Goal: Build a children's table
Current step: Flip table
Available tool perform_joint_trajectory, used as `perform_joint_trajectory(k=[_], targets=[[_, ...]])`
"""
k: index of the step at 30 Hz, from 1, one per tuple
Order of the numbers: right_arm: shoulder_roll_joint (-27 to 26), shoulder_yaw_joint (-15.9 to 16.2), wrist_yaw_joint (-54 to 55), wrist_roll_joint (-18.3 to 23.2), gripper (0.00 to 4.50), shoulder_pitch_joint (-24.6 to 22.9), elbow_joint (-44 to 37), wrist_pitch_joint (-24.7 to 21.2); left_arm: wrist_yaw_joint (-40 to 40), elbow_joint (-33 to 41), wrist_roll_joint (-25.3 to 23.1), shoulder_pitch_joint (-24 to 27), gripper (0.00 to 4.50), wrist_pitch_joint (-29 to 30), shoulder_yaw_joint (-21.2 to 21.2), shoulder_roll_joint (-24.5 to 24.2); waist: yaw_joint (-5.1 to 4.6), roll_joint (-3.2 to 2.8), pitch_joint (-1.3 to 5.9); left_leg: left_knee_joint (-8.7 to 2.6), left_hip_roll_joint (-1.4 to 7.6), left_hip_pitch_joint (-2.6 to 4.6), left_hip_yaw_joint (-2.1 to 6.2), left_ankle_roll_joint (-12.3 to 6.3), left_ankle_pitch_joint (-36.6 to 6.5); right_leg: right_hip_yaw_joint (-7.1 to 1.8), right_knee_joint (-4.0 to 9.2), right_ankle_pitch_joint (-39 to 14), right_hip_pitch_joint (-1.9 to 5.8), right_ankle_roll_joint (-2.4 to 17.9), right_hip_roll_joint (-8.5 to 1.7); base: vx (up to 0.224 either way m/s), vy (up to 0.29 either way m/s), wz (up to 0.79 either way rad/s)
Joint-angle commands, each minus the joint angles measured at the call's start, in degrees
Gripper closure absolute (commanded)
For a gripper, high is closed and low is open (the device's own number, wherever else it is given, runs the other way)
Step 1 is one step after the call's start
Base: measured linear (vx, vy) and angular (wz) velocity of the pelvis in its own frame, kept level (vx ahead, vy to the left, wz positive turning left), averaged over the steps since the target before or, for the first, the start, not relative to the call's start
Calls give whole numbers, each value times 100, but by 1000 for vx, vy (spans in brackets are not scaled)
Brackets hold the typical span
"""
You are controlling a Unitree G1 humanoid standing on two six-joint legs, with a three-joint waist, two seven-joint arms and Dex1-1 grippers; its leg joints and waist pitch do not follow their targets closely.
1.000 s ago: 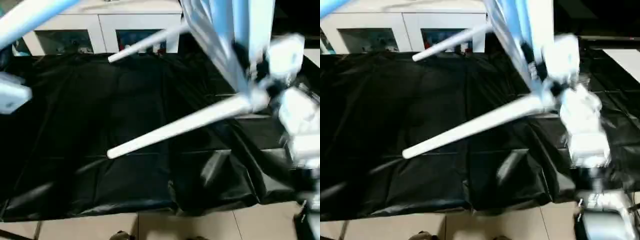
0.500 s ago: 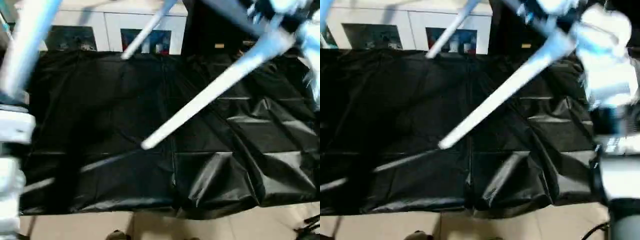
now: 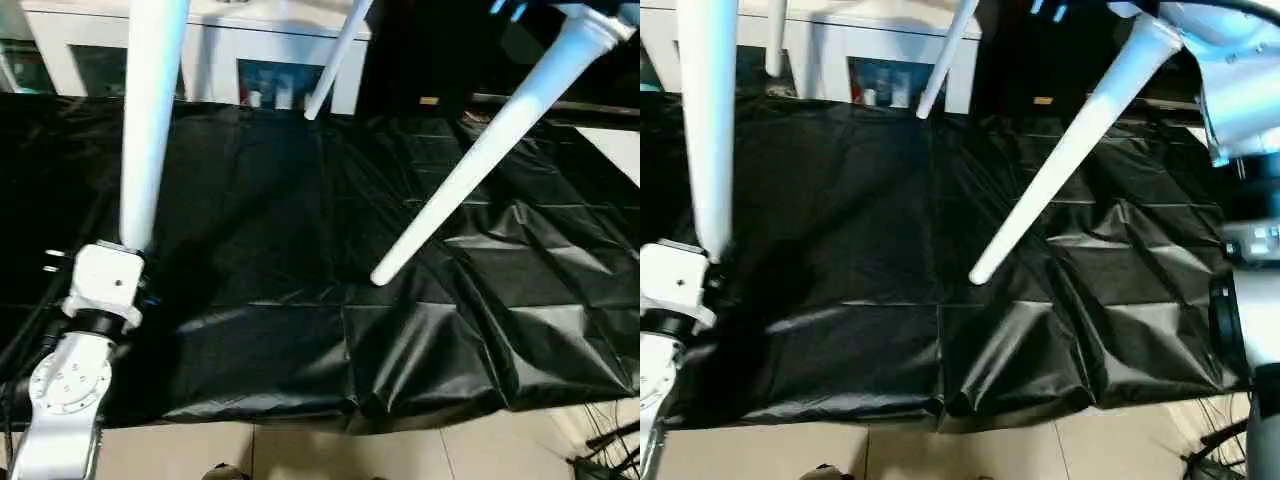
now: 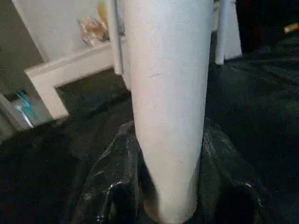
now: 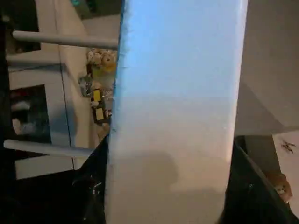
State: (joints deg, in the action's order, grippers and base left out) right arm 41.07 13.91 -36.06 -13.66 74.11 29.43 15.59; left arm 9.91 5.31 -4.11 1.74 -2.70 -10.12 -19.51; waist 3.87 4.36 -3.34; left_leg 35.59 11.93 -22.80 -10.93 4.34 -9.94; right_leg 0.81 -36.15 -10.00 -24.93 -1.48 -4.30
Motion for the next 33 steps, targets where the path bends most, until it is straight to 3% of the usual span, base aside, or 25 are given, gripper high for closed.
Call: perform_joint_trajectory(k=[1, 3, 4, 6, 7, 11, 14, 16, 18, 19, 23, 24, 28, 31, 33], targets=[[164, 112, -429, -233, 278, 296, -50, 406, 110, -392, -210, 145, 313, 513, -10, -85, -78, -51, 321, -423, 68, 146, 50, -50, -2343, -74, 437, -1686, 142, 771, -100, 0, 0, 0], [131, 224, -659, -287, 278, 398, 10, 411, 167, -416, -189, 165, 313, 735, 89, -105, -98, -62, 327, -415, 77, 138, 47, -89, -2176, -85, 420, -1502, 150, 834, -107, 0, 0, 0], [67, 332, -791, -361, 278, 483, 60, 421, 149, -468, -194, 179, 313, 862, 139, -81, -117, -24, 329, -406, 83, 124, 38, -118, -2067, -86, 402, -1389, 153, 878, -101, 0, 0, 0], [-78, 439, -830, -407, 278, 550, 64, 406, 144, -552, -187, 200, 313, 973, 169, -58, -122, -31, 325, -403, 84, 125, 32, -137, -1995, -96, 404, -1355, 158, 897, -113, 0, 0, 0], [-159, 483, -855, -394, 278, 565, 60, 413, 121, -582, -196, 208, 313, 1026, 181, -38, -157, 28, 326, -404, 84, 115, 22, -147, -1983, -90, 414, -1375, 159, 888, -98, 0, 0, 0], [-312, 608, -924, -356, 278, 547, 28, 442, 59, -603, -185, 221, 313, 1101, 220, -11, -195, 9, 318, -421, 97, 137, 42, -71, -2101, -93, 422, -1502, 141, 833, -105, 0, 0, 0], [-425, 622, -1026, -207, 278, 488, 10, 426, 12, -586, -135, 227, 313, 1154, 250, -5, -225, 30, 312, -432, 99, 150, 62, 24, -2314, -85, 426, -1583, 128, 778, -92, 0, 0, 0], [-489, 600, -1188, -75, 222, 431, -1, 405, -28, -581, -111, 236, 313, 1157, 282, -12, -243, 44, 304, -436, 99, 158, 74, 65, -2467, -80, 432, -1614, 116, 765, -85, 0, 0, 0], [-537, 591, -1312, 32, 208, 343, -80, 347, -10, -593, 6, 236, 313, 1102, 238, 30, -255, 52, 301, -436, 97, 148, 84, 58, -2539, -78, 430, -1645, 122, 752, -85, 0, 0, 0], [-552, 582, -1342, 84, 186, 293, -136, 308, 12, -565, 33, 249, 257, 1107, 226, 26, -258, 63, 307, -437, 98, 143, 85, 53, -2515, -81, 433, -1625, 133, 756, -96, 0, 0, 0], [-573, 547, -1369, 176, 165, 176, -271, 231, 11, -555, 70, 261, 239, 1074, 198, 34, -276, 58, 310, -446, 104, 153, 107, 88, -2634, -78, 438, -1672, 121, 741, -84, 0, 0, 0], [-581, 502, -1358, 230, 141, 106, -366, 216, 18, -549, 79, 267, 209, 1093, 191, 14, -273, 52, 322, -442, 105, 158, 112, 76, -2632, -81, 434, -1647, 128, 737, -96, 0, 0, 0], [-675, 247, -1215, 493, 111, -19, -492, 353, -93, -577, 56, 254, 196, 1093, 161, -66, -277, 42, 342, -441, 95, 140, 122, 91, -2454, -88, 415, -1439, 158, 862, -93, 0, 0, 0], [-899, -231, -1053, 1115, 84, -170, -723, 462, -113, -603, 89, 252, 157, 1062, 117, -90, -274, 14, 354, -439, 94, 139, 136, 99, -2429, -95, 412, -1429, 166, 886, -100, 0, 0, 0], [-1029, -447, -940, 1425, 67, -278, -862, 503, -115, -608, 89, 249, 158, 1057, 96, -90, -274, 15, 351, -441, 96, 157, 137, 85, -2428, -91, 417, -1419, 157, 898, -81, 0, 0, 0]])
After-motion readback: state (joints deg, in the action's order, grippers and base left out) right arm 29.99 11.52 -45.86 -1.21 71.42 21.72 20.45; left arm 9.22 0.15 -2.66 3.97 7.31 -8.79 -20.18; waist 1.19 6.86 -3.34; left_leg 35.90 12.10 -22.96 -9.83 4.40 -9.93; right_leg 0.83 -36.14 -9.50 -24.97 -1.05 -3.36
